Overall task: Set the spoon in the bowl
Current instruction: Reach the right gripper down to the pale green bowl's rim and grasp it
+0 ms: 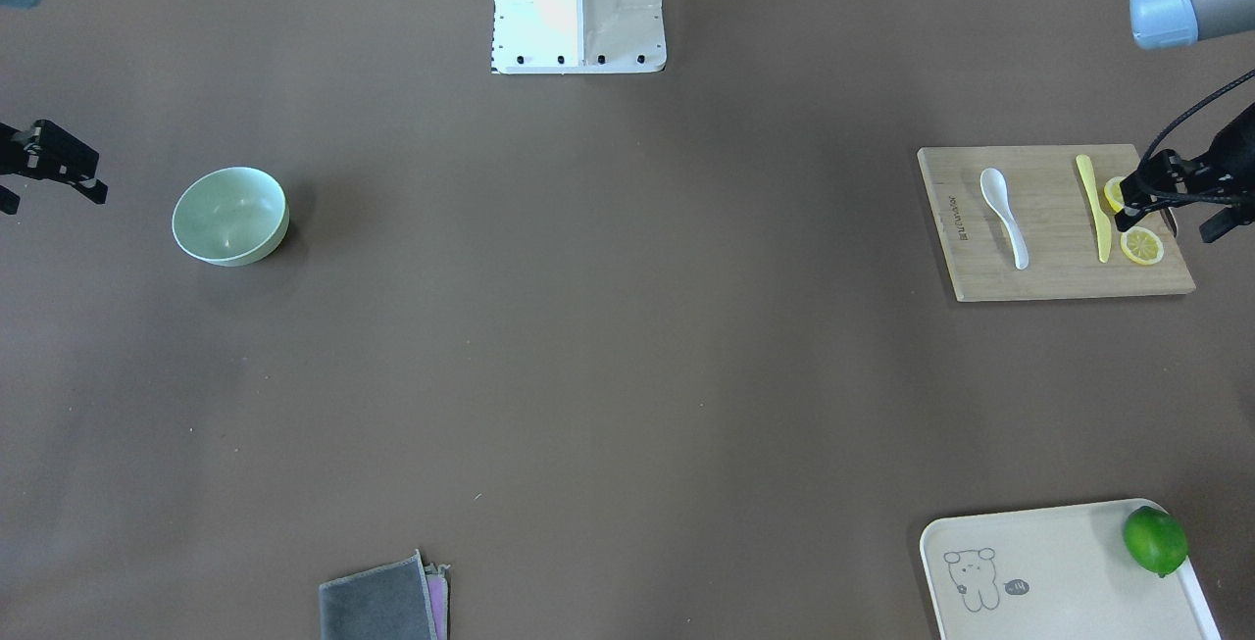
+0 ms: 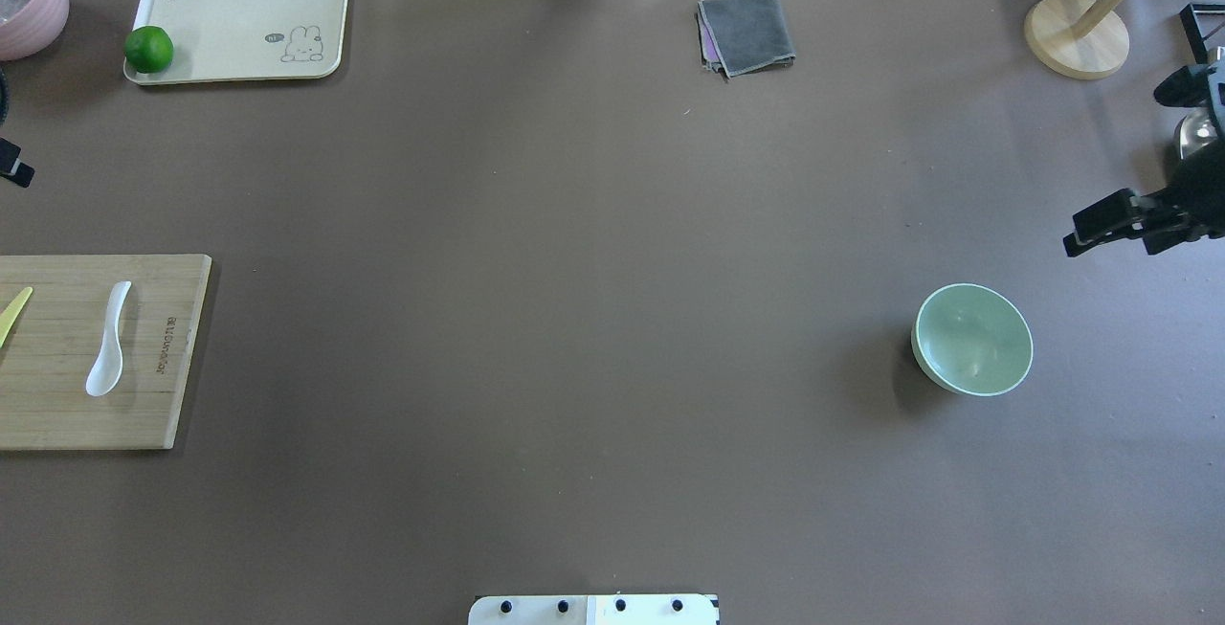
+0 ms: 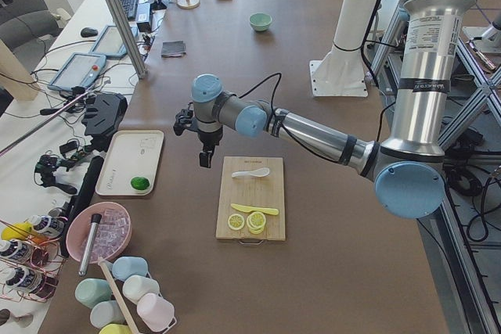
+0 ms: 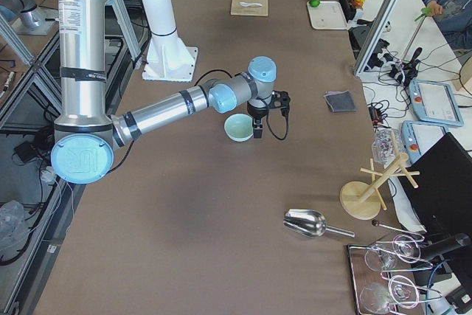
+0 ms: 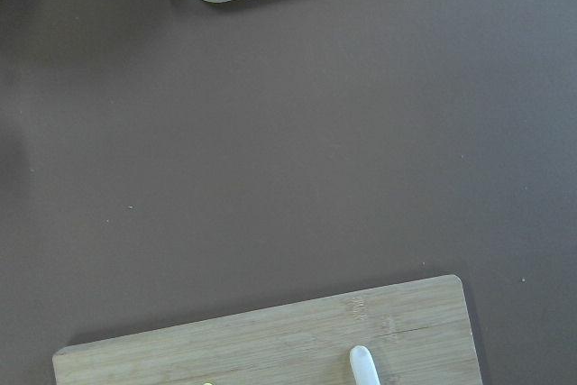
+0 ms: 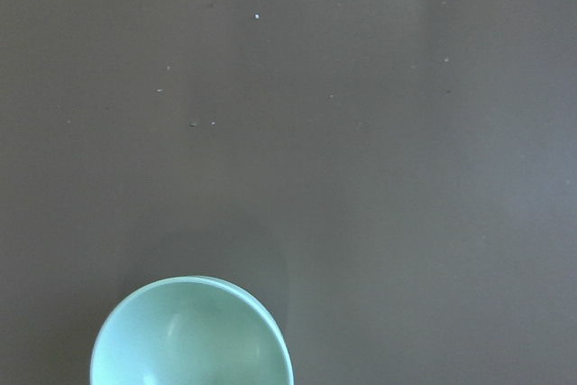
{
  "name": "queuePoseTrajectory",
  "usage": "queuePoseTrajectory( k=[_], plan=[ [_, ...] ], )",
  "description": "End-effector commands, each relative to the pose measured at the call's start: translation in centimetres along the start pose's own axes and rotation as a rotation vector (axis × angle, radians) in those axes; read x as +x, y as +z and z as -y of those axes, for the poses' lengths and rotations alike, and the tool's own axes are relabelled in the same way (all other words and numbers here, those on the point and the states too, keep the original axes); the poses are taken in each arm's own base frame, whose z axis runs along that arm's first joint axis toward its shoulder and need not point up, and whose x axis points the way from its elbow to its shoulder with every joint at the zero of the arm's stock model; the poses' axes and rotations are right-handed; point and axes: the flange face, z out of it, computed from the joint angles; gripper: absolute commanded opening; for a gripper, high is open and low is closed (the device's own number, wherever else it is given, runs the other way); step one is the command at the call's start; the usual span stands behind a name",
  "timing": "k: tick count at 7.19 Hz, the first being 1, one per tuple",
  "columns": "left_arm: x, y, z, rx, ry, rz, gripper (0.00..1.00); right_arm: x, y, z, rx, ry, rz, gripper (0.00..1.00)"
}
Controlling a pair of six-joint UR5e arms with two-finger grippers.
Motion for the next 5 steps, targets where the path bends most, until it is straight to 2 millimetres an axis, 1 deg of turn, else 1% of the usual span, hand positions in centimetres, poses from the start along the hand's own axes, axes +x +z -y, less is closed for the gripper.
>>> queuePoseTrajectory(
  k=[1,2,3,4,5],
  plan=[
    [0.0,0.9,0.0,-0.016,-0.008,0.001,0.98,-3.6,3.3,-1.5,-0.01,0.004,0.012,0.91],
    [-0.4,1.4,0.0,-0.023,-0.015,0.005,0.98,-4.3,4.5,-2.1,-0.032,-0.01,0.006,0.9],
    [-0.6,1.4,0.0,-0.025,-0.018,0.007,0.98,-4.7,5.9,-2.5,-0.038,-0.025,-0.021,0.88],
    [-0.6,1.4,0.0,-0.025,-0.024,0.007,0.98,-4.1,7.3,-2.4,-0.044,-0.023,-0.052,0.86],
    [-0.5,1.2,0.0,-0.022,-0.022,0.006,0.98,-4.0,7.8,-2.5,-0.051,-0.024,-0.059,0.86]
  ],
)
